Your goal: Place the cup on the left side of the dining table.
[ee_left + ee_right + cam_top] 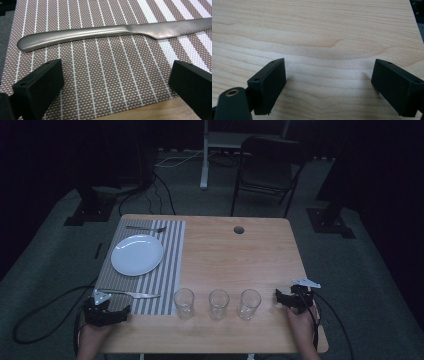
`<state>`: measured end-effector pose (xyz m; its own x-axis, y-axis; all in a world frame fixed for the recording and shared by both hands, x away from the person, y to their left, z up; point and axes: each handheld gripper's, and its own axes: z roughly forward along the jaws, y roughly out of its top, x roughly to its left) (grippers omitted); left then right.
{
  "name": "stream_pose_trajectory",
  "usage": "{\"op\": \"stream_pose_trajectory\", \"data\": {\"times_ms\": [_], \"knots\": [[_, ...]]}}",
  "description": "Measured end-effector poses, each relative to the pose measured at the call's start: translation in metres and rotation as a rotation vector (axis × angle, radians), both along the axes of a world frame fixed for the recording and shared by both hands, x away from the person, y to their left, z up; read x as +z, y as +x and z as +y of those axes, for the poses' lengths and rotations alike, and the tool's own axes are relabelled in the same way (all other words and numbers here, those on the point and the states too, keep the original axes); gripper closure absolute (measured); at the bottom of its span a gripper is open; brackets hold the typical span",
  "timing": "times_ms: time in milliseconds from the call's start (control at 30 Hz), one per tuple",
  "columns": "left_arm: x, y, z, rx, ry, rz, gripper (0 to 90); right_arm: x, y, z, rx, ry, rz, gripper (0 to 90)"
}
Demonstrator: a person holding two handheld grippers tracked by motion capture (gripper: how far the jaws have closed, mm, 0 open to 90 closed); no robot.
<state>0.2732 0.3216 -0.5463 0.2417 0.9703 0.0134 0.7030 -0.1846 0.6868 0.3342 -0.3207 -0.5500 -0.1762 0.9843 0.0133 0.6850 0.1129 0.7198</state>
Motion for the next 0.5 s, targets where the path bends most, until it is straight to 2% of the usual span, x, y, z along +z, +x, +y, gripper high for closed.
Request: {"op": "stream_pose_trajectory", "data": {"times_ms": [400,500], "knots": [[0.0001,-0.0002,0.0017,-0.018,0.0,0.003,0.3,-0.0001,-0.0006,-0.0019,-0.017,-0.001,-0.001,12.2],[0.0015,0.0016,0.0011,-0.017,0.004,0.021,0.3,-0.0001,-0.0006,-0.0019,-0.017,0.0,-0.001,12.1]]}}
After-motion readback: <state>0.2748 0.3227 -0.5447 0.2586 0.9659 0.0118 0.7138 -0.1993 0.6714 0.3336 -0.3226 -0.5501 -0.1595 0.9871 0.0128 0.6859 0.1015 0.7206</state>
